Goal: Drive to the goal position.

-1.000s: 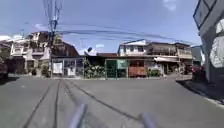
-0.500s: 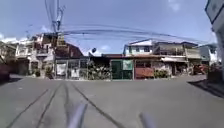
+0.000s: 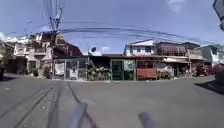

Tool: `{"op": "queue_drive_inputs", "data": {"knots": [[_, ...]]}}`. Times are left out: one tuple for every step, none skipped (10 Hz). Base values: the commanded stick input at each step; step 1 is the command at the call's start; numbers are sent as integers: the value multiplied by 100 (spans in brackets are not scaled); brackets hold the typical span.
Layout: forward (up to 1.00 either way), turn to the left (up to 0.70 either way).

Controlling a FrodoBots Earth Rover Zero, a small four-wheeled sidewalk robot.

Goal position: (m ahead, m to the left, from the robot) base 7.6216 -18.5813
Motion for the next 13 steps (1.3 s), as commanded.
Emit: {"op": "queue_drive_inputs", "data": {"knots": [[100,-40],[100,-31],[100,-10],[100,-4],[100,-3],[100,-2],[100,0],[100,-14],[100,-35],[100,-40],[100,-40],[100,-40],[100,-40]]}}
